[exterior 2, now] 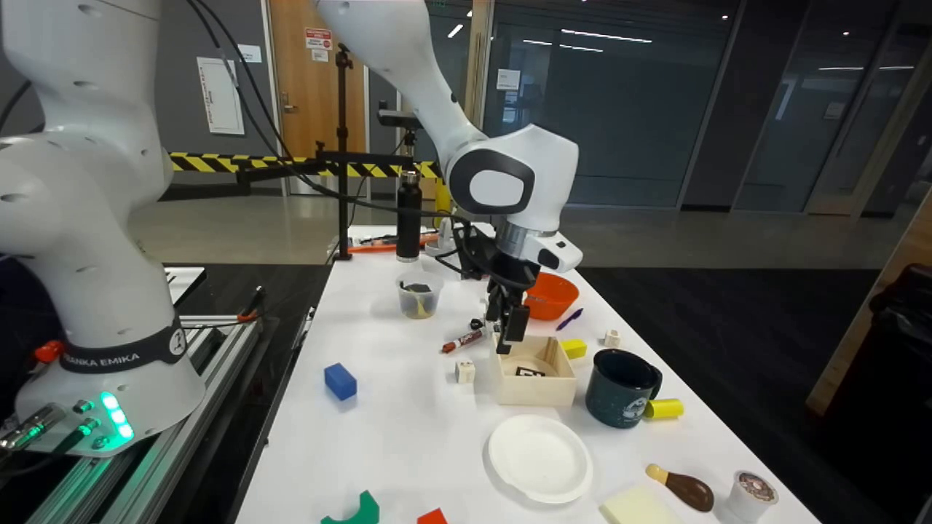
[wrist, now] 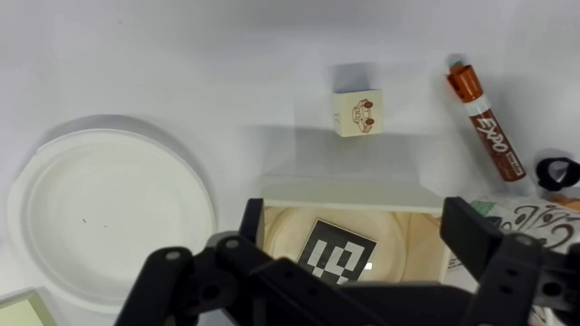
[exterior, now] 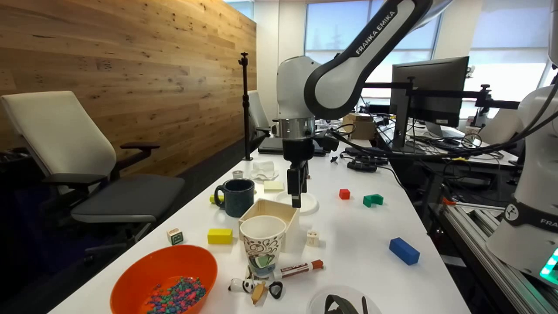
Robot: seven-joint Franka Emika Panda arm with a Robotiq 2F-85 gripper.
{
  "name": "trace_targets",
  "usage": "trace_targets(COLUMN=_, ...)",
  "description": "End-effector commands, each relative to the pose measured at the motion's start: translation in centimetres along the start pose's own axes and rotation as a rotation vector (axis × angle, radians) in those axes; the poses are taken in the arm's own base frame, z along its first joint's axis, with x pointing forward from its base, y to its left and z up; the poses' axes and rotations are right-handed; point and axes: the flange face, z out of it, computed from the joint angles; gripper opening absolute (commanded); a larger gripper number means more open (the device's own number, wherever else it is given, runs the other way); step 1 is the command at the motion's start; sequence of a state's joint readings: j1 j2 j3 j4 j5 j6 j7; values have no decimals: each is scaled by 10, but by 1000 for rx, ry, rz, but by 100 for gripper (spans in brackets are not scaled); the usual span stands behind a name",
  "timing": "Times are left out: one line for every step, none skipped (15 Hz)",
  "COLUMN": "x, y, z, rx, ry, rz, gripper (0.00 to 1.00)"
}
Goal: Take one cube out of the box and place it on the tabletop.
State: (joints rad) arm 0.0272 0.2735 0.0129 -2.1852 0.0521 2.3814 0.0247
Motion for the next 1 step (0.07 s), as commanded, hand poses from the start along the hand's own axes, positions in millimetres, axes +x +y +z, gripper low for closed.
trace_targets(x=0, y=0, z=-1, rx=0, ry=-1, rz=0, gripper=100)
